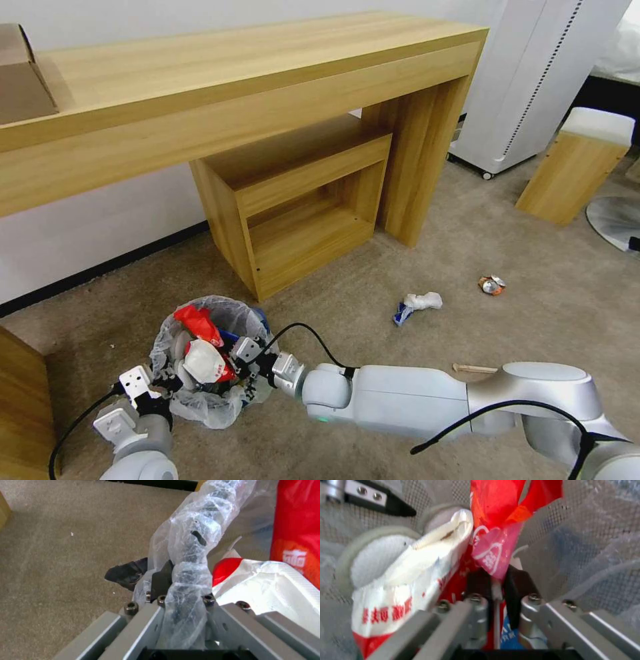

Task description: Pick up the trash bin and place the garbage on the floor into it.

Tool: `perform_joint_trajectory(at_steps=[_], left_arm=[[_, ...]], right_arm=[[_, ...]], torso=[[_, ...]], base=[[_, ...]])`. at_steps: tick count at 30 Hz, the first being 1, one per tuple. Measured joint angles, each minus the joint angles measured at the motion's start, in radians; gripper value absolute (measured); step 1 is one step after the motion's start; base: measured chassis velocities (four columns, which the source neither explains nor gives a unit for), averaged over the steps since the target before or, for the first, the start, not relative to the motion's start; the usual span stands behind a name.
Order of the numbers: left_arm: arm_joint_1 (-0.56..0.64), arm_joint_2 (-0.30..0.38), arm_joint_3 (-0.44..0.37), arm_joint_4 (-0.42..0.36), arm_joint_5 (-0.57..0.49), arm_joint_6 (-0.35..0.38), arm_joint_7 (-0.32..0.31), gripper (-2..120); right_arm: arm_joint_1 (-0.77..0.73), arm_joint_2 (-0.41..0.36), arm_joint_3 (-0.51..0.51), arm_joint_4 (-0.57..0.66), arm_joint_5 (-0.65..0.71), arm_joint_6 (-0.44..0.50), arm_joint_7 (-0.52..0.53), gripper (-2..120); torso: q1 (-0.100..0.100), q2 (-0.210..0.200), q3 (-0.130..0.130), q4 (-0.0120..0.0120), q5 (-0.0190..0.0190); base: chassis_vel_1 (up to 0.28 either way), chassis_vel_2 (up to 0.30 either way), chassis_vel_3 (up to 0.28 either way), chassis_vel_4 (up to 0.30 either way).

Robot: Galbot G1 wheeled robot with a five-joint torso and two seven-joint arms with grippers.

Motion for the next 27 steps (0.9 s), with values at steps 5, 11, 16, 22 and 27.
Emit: perform_joint_trajectory(at_steps=[5, 11, 16, 22, 27], left_arm=[[-0.001, 0.000, 0.004, 0.003, 0.000, 0.000, 0.002, 0], [0.000, 0.000, 0.002, 0.003, -0.001, 0.000, 0.002, 0], [0.000, 0.000, 0.000, 0.003, -0.004, 0.000, 0.002, 0], [-0.002, 0.000, 0.000, 0.009, -0.005, 0.000, 0.002, 0], [-0.005, 0.000, 0.000, 0.011, -0.007, 0.000, 0.002, 0]], right_arm=[[-0.001, -0.007, 0.008, 0.015, 0.004, -0.006, 0.004, 28], [-0.004, -0.029, 0.038, 0.072, 0.036, -0.017, 0.009, 55], [-0.004, -0.045, 0.048, 0.100, 0.042, -0.018, 0.011, 71], [-0.018, -0.078, 0.087, 0.174, 0.058, -0.024, 0.013, 92], [-0.049, -0.117, 0.151, 0.252, 0.083, -0.039, 0.019, 100]], torso=[[0.000, 0.000, 0.000, 0.0000, 0.0001], [0.000, 0.000, 0.000, 0.0000, 0.0001], [0.000, 0.000, 0.000, 0.0000, 0.0001], [0.000, 0.000, 0.000, 0.0000, 0.0001], [0.000, 0.000, 0.000, 0.0000, 0.0002]], base=[[0.000, 0.000, 0.000, 0.000], [0.000, 0.000, 0.000, 0.000], [0.000, 0.000, 0.000, 0.000], [0.000, 0.000, 0.000, 0.000], [0.000, 0.000, 0.000, 0.000]])
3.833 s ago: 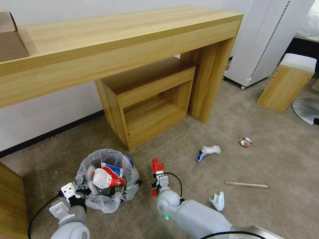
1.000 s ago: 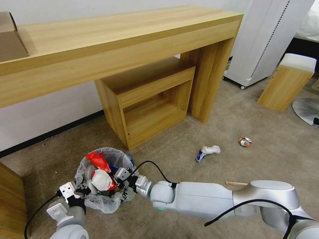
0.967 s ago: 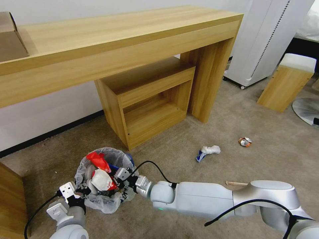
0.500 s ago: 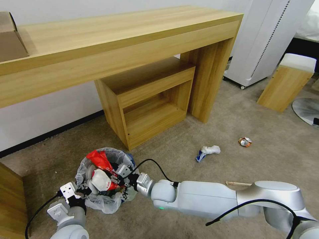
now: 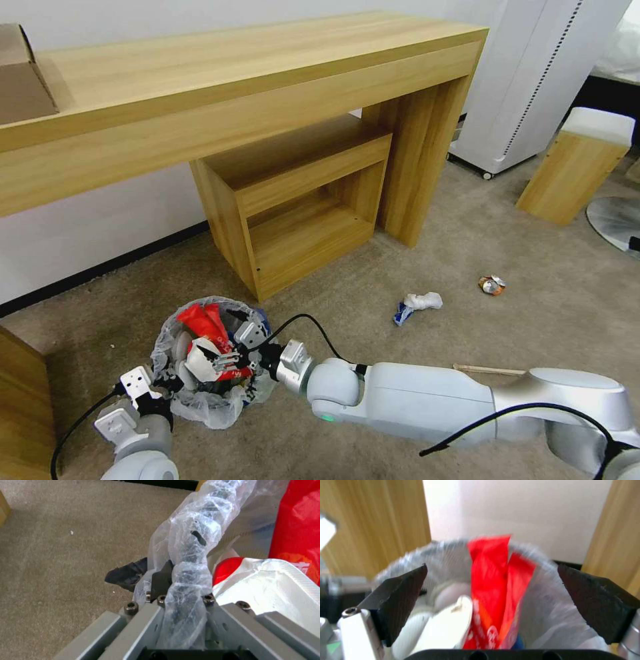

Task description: Pick up the trash bin and place the garbage on the floor into it.

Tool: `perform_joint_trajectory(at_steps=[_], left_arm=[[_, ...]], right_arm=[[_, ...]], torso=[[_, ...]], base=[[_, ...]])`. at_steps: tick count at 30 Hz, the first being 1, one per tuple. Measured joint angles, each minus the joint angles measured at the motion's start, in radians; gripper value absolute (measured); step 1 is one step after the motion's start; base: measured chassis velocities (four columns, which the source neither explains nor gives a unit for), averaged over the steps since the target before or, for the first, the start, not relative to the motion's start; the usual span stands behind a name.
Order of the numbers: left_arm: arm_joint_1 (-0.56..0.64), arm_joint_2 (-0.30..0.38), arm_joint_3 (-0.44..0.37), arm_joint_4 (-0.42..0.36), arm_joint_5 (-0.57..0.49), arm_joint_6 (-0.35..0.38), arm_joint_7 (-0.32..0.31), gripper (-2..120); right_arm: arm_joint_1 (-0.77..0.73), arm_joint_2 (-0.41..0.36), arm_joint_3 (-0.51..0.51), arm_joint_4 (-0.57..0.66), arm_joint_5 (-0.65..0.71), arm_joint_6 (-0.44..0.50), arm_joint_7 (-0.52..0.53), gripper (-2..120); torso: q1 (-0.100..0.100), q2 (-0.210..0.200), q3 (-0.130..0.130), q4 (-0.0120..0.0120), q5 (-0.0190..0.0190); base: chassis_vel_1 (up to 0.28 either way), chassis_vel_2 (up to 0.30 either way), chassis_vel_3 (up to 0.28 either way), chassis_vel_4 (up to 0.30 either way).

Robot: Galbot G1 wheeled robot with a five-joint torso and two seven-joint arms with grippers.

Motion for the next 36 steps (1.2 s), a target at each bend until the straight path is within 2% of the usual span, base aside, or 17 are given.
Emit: perform_joint_trajectory(at_steps=[5, 12, 20, 23, 24, 26, 28, 30, 32, 36], left_arm=[[-0.002, 0.000, 0.000, 0.004, -0.001, 0.000, 0.000, 0], [-0.003, 0.000, 0.000, 0.005, -0.002, 0.001, -0.001, 0], [0.001, 0.000, -0.006, -0.002, -0.004, 0.001, -0.001, 0], [0.002, 0.005, -0.013, -0.011, -0.011, 0.002, -0.002, 0], [0.002, 0.005, -0.013, -0.011, -0.011, 0.002, -0.002, 0], [0.001, 0.008, -0.011, -0.011, -0.013, 0.003, -0.001, 0], [0.000, 0.008, -0.010, -0.011, -0.013, 0.003, -0.001, 0], [0.000, 0.011, -0.007, -0.009, -0.012, 0.003, -0.001, 0], [0.000, 0.012, -0.007, -0.009, -0.012, 0.003, 0.000, 0], [0.014, 0.018, -0.011, -0.022, -0.012, 0.002, 0.000, 0]], right_arm=[[-0.017, -0.033, 0.052, 0.049, 0.021, -0.006, 0.000, 100], [-0.033, -0.032, 0.097, 0.065, 0.036, -0.007, 0.000, 100], [-0.069, -0.038, 0.213, 0.113, 0.086, -0.010, 0.006, 100], [-0.099, -0.084, 0.323, 0.135, 0.107, -0.018, 0.009, 100], [-0.099, -0.084, 0.323, 0.135, 0.107, -0.018, 0.009, 100], [-0.149, -0.129, 0.449, 0.142, 0.107, -0.024, 0.016, 100], [-0.157, -0.134, 0.466, 0.143, 0.105, -0.025, 0.016, 100], [-0.211, -0.168, 0.579, 0.155, 0.093, -0.035, 0.020, 100], [-0.221, -0.174, 0.594, 0.158, 0.091, -0.036, 0.023, 100], [-0.306, -0.204, 0.721, 0.168, 0.045, -0.048, 0.078, 100]], torso=[[0.000, 0.000, 0.000, -0.0001, -0.0001], [0.000, 0.000, 0.000, 0.0000, -0.0001], [0.000, 0.000, 0.000, 0.0001, -0.0001], [0.000, 0.000, 0.000, 0.0000, 0.0000], [0.000, 0.000, 0.000, 0.0000, 0.0000], [0.000, 0.000, 0.000, -0.0001, -0.0001], [0.000, 0.000, 0.000, -0.0002, -0.0001], [0.000, 0.000, 0.000, -0.0004, -0.0001], [0.000, 0.000, 0.000, -0.0003, -0.0001], [0.000, 0.000, 0.000, 0.0001, 0.0001]], base=[[0.000, 0.000, 0.000, 0.000], [0.000, 0.000, 0.000, 0.000], [0.000, 0.000, 0.000, 0.000], [0.000, 0.000, 0.000, 0.000], [0.000, 0.000, 0.000, 0.000], [0.000, 0.000, 0.000, 0.000], [0.000, 0.000, 0.000, 0.000], [0.000, 0.000, 0.000, 0.000], [0.000, 0.000, 0.000, 0.000], [0.000, 0.000, 0.000, 0.000]])
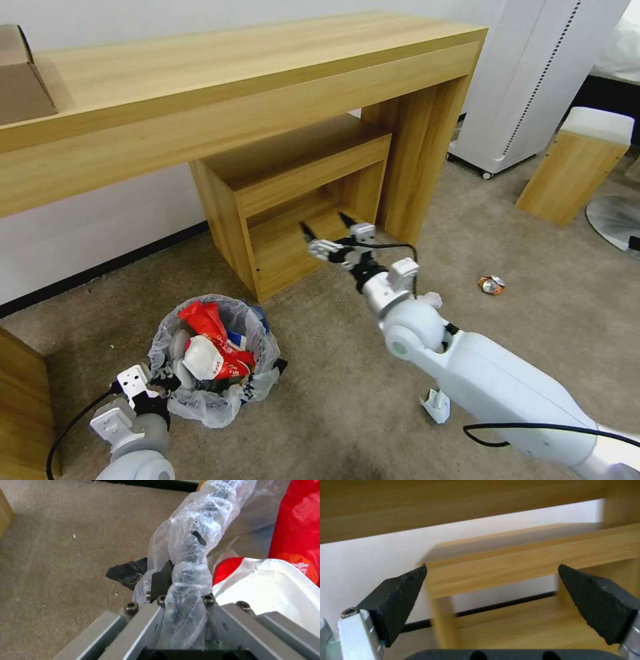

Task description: Pick up the trash bin and place the garbage on the floor into it.

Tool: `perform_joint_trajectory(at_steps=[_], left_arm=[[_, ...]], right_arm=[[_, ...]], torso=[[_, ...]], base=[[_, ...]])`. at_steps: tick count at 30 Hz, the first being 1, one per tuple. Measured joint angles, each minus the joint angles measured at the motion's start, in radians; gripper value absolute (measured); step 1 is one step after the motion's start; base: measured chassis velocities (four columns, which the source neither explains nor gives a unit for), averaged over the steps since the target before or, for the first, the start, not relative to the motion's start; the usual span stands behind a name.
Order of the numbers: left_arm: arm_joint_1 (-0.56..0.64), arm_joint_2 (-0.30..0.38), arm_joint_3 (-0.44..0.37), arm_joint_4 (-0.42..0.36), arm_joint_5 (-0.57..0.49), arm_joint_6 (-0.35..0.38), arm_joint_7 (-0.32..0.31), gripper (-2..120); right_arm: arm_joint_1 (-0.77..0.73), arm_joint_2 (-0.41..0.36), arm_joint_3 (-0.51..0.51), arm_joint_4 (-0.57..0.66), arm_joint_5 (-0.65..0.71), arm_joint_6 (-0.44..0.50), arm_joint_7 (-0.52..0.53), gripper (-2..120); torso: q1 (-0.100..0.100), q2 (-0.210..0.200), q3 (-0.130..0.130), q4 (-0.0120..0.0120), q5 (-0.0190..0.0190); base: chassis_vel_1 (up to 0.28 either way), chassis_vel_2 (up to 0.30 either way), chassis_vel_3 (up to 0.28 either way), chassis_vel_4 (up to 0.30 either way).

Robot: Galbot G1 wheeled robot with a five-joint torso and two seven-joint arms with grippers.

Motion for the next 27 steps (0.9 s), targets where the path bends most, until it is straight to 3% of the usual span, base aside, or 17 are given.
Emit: perform_joint_trajectory(at_steps=[4, 6, 14, 27], left_arm=[[0.001, 0.006, -0.001, -0.003, -0.003, -0.001, 0.000, 0], [0.002, 0.013, 0.001, -0.003, -0.005, -0.001, 0.000, 0], [-0.001, 0.027, 0.004, 0.000, -0.012, -0.001, 0.000, 0], [0.001, 0.036, 0.007, -0.001, -0.017, -0.001, 0.000, 0]], right_arm=[[-0.035, -0.005, 0.048, 0.003, -0.017, -0.010, 0.026, 100], [-0.095, -0.020, 0.128, 0.003, -0.063, -0.018, 0.051, 100], [-0.235, -0.036, 0.280, -0.001, -0.119, -0.028, 0.083, 100], [-0.325, -0.025, 0.349, 0.003, -0.163, -0.045, 0.127, 100]], torso=[[0.000, 0.000, 0.000, 0.0001, 0.0002], [0.000, 0.000, 0.000, 0.0000, -0.0001], [0.000, 0.000, 0.000, -0.0002, 0.0000], [0.000, 0.000, 0.000, -0.0003, -0.0003]], base=[[0.000, 0.000, 0.000, 0.000], [0.000, 0.000, 0.000, 0.000], [-0.017, -0.020, -0.020, -0.022], [-0.016, -0.016, -0.020, -0.018]])
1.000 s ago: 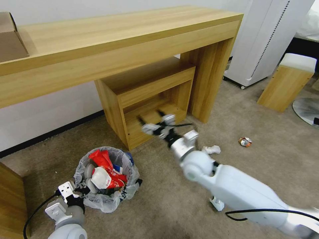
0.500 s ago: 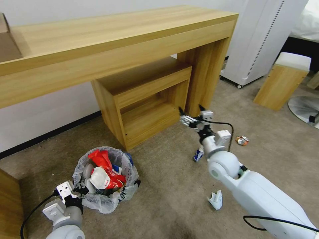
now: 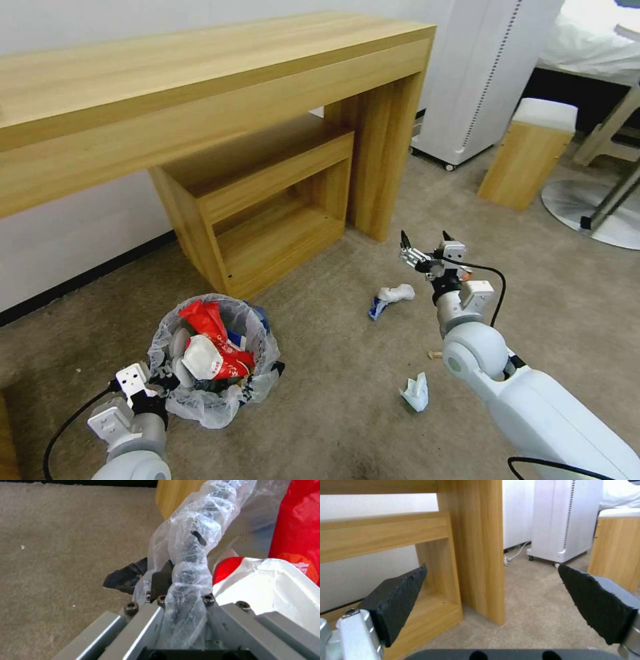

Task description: Pick up the trash bin and place the garbage on the floor into it.

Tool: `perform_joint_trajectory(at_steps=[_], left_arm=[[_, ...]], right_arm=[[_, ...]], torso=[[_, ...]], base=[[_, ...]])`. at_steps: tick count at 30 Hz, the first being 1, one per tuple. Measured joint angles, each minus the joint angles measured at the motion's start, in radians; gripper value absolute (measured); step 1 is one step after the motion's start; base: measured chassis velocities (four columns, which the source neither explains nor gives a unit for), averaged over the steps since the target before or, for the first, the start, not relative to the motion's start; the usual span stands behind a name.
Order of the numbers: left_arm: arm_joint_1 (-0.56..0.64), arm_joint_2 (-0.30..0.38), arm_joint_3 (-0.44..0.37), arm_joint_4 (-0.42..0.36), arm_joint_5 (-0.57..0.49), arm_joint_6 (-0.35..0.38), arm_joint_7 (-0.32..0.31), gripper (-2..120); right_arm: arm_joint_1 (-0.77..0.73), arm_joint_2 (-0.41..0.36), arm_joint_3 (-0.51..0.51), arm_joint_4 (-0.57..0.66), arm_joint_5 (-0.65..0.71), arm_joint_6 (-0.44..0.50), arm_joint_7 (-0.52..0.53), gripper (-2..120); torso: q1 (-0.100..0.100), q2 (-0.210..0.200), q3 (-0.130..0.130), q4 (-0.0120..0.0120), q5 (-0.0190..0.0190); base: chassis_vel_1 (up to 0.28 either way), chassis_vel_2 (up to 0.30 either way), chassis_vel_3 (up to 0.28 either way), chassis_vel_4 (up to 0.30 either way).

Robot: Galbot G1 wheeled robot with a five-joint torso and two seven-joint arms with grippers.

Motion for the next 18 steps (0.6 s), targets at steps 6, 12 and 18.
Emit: perform_joint_trajectory(at_steps=[6, 12, 18], left_arm=[[0.009, 0.005, -0.007, -0.007, -0.004, 0.000, 0.000, 0], [0.017, 0.010, -0.009, -0.014, -0.006, 0.001, 0.000, 0], [0.021, 0.013, -0.010, -0.016, -0.008, 0.001, 0.000, 0]], right_arm=[[-0.012, 0.013, 0.001, -0.009, -0.019, 0.018, -0.004, 100], [-0.017, 0.022, -0.001, -0.014, -0.026, 0.035, -0.012, 100], [-0.030, 0.023, 0.009, -0.016, -0.028, 0.040, -0.014, 100]], torso=[[0.000, 0.000, 0.000, 0.0003, 0.0000], [0.000, 0.000, 0.000, 0.0003, 0.0000], [0.000, 0.000, 0.000, 0.0004, -0.0001]], base=[[0.000, 0.000, 0.000, 0.000], [0.000, 0.000, 0.000, 0.000], [-0.023, -0.019, -0.035, -0.016]])
